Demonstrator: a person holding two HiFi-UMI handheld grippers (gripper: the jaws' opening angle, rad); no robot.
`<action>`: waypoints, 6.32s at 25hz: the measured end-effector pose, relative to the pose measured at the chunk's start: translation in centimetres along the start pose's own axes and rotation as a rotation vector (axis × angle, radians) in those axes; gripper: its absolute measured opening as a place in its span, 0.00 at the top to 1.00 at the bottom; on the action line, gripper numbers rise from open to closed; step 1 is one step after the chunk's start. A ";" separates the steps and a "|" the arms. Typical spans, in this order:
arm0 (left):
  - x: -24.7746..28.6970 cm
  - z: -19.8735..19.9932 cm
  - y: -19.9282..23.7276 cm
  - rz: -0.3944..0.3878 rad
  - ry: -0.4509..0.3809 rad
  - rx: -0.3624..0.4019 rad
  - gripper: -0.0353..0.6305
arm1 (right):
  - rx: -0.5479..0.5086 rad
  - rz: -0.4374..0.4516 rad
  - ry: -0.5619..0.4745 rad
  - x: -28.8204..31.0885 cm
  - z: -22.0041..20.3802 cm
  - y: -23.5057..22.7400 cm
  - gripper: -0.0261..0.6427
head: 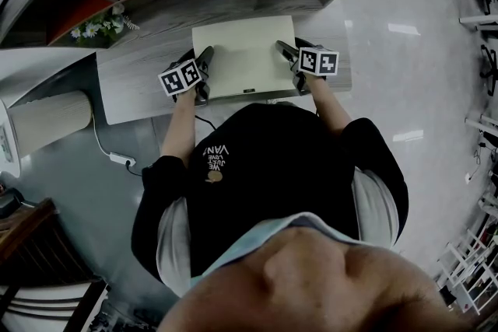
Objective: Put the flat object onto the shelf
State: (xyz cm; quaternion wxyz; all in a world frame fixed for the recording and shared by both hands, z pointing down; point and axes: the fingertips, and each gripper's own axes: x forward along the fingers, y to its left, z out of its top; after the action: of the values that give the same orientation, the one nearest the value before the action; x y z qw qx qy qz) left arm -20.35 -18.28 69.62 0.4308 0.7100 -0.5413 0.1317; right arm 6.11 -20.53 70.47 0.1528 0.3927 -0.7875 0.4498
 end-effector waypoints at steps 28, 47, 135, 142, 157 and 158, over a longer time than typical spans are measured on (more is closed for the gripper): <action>-5.2 2.2 -3.1 -0.054 -0.143 0.046 0.58 | -0.116 -0.006 -0.180 -6.2 2.4 4.4 0.60; -13.6 8.8 -8.0 -0.130 -0.418 0.156 0.59 | -0.279 0.059 -0.447 -14.0 8.8 12.2 0.61; -41.8 39.9 -35.3 -0.241 -1.366 0.766 0.65 | -0.920 0.384 -1.148 -41.8 41.7 36.2 0.63; -41.3 42.7 -34.4 -0.238 -1.350 0.796 0.65 | -0.919 0.364 -1.135 -40.0 44.0 37.0 0.63; -37.3 47.6 -32.5 -0.254 -1.275 0.820 0.65 | -0.884 0.261 -1.086 -35.7 48.0 35.9 0.63; -37.1 47.9 -32.5 -0.255 -1.272 0.823 0.65 | -0.882 0.255 -1.084 -35.6 48.2 35.8 0.63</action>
State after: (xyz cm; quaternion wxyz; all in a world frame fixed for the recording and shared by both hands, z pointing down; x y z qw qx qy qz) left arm -19.12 -28.67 1.69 -0.2506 0.8092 -0.5062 -0.1618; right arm 7.40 -33.08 1.83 -0.1697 0.3673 -0.9012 -0.1555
